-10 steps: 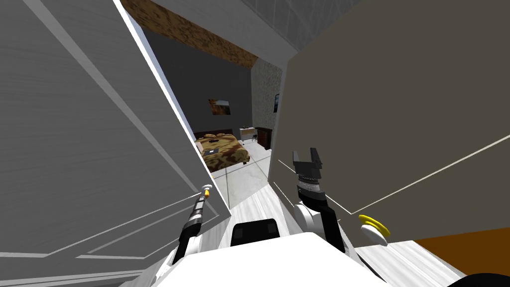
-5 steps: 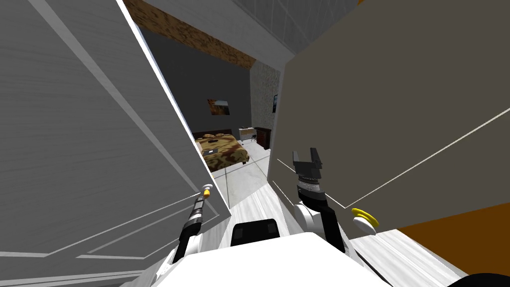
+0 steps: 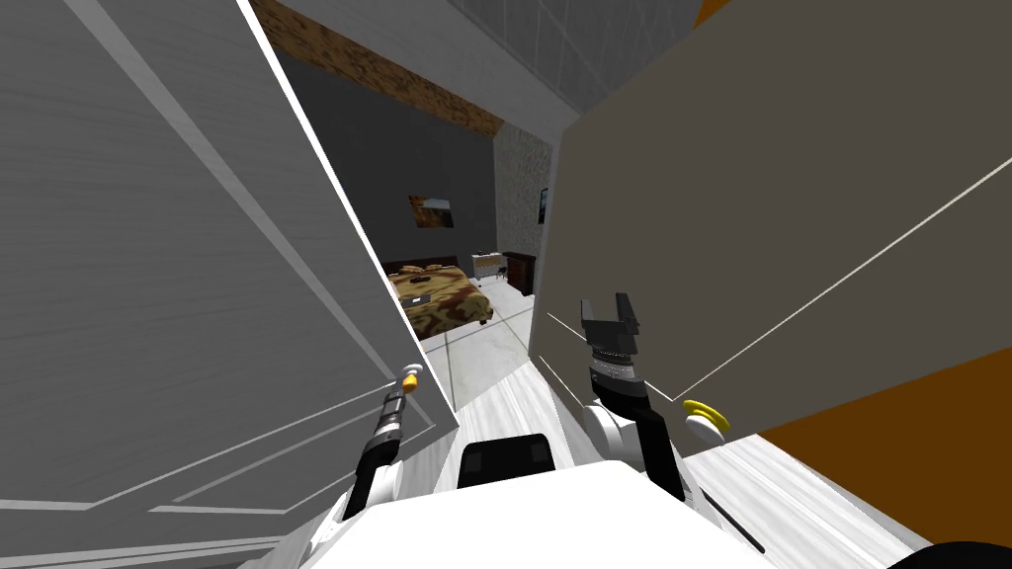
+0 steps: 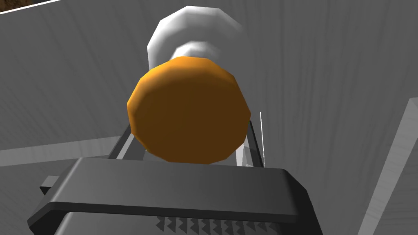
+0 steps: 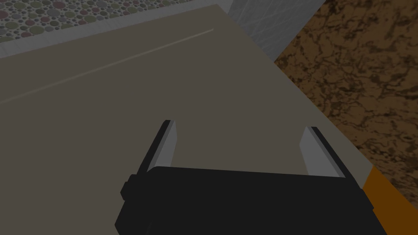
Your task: Pull the door open
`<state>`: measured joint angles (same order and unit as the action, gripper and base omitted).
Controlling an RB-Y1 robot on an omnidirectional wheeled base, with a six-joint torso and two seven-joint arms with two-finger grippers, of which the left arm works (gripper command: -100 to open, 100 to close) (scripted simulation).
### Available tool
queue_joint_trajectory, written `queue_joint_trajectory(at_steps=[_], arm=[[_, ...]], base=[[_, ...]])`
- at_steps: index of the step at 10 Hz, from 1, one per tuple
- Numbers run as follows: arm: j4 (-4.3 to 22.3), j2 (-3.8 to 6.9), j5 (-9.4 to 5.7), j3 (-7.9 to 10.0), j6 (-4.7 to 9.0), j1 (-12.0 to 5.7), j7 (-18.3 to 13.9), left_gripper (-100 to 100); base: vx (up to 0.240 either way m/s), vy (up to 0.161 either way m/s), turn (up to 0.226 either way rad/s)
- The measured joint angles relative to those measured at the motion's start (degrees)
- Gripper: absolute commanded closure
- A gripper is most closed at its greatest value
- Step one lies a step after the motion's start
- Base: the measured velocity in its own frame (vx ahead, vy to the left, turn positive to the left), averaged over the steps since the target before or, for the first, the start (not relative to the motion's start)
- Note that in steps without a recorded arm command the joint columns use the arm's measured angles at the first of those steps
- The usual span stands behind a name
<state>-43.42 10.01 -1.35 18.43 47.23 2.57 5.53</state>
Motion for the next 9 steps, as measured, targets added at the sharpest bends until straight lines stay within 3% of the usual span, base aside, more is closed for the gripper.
queue_joint_trajectory(at_steps=[2,5,9], arm=[[2.4,0.43,-0.94,-0.25,0.99,-1.23,-2.4,100],[0.4,0.35,-2.05,-0.87,-0.19,-0.27,-5.9,100],[2.5,1.29,-4.31,-1.83,0.44,-1.21,-11.8,100]], base=[[-0.034,0.009,-0.037],[-0.042,0.007,-0.041],[-0.042,0.008,-0.044]])
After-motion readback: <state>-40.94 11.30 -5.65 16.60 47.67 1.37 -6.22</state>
